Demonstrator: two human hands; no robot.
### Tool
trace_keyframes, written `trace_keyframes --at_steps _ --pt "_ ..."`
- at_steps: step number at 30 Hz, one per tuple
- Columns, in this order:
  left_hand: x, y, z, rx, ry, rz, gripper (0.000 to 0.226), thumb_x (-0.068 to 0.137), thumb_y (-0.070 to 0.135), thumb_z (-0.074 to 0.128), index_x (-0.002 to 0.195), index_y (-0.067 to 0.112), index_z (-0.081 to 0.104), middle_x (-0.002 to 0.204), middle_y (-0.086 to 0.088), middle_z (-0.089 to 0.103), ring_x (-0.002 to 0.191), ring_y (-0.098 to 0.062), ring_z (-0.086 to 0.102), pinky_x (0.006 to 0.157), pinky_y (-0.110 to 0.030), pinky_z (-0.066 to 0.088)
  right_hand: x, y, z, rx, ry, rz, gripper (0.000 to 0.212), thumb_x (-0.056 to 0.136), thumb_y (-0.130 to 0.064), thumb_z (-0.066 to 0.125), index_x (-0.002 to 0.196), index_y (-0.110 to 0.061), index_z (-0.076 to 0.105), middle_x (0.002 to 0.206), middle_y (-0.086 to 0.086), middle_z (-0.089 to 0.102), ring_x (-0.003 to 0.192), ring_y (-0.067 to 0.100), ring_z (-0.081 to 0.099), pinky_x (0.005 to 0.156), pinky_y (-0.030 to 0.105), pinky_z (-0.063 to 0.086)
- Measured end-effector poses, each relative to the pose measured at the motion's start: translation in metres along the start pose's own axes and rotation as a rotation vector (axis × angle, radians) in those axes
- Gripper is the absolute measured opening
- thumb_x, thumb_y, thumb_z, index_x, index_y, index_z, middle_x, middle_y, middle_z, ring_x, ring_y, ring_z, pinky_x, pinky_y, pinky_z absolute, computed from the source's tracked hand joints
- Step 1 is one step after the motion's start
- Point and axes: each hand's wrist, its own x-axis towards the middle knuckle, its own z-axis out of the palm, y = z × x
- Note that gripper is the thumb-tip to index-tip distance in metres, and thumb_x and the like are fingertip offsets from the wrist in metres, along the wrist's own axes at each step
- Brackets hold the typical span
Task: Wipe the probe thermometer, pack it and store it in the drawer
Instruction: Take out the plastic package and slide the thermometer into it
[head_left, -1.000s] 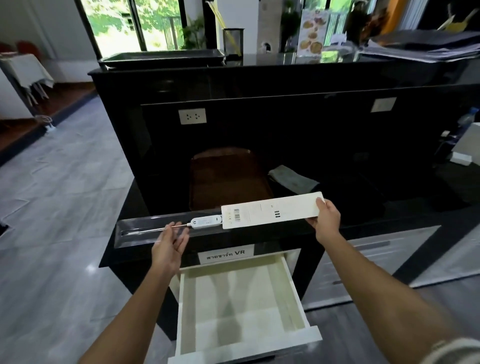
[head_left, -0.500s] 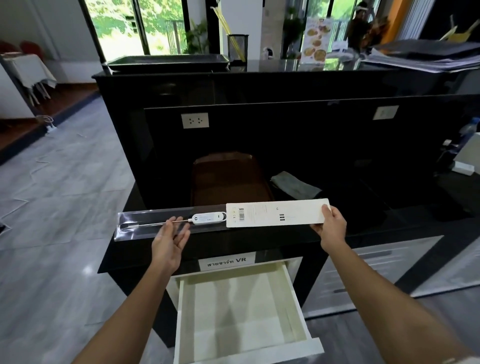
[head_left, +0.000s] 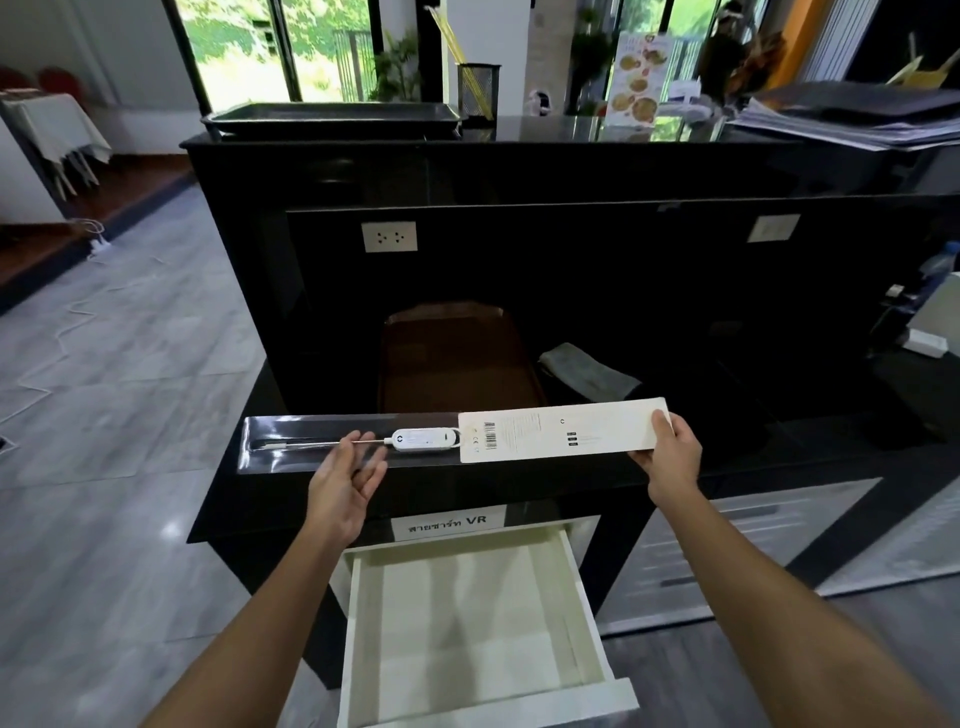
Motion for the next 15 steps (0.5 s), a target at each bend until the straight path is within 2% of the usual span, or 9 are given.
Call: trace_keyframes --at_steps 4,10,13,15 --pt "-0.004 -0.003 0.005 -0.032 -0.014 -0.019 0.034 0.099 0.024 0.042 0.128 0.009 0.051 0.122 -0.006 0.063 0.103 -0.018 0.064 0.079 -0.028 0.058 -0.003 0.003 -0.002 -0.006 0.0 -0.003 0.019 0.099 -0.027 0.05 0.111 -0.015 0.059 0.108 0.011 0.064 0.105 0.026 0.061 0.067 0.032 0.055" --pt "-0.009 -0.003 0.012 -0.084 -0.001 -0.019 0.039 0.098 0.023 0.044 0.133 0.007 0.048 0.129 -0.012 0.059 0.105 -0.02 0.064 0.082 -0.032 0.057 -0.012 0.006 0.004 0.038 0.023 0.007 0.024 0.1 -0.027 0.049 0.118 -0.013 0.057 0.115 0.014 0.062 0.107 0.025 0.06 0.07 0.034 0.056" --pt "-0.011 -0.001 0.011 -0.059 -0.002 -0.004 0.035 0.099 0.023 0.042 0.129 0.008 0.05 0.129 -0.011 0.059 0.106 -0.021 0.064 0.084 -0.033 0.057 -0.012 0.004 0.001 0.034 0.008 0.022 0.022 0.1 -0.027 0.05 0.116 -0.015 0.057 0.117 0.014 0.061 0.109 0.026 0.059 0.074 0.037 0.056" --pt "-0.012 0.0 0.01 -0.04 0.009 -0.005 0.033 0.099 0.023 0.043 0.127 0.009 0.052 0.128 -0.011 0.06 0.107 -0.022 0.063 0.085 -0.034 0.057 -0.01 0.002 -0.001 0.036 -0.022 0.041 0.021 0.1 -0.027 0.05 0.116 -0.015 0.057 0.114 0.013 0.062 0.107 0.026 0.06 0.072 0.036 0.055"
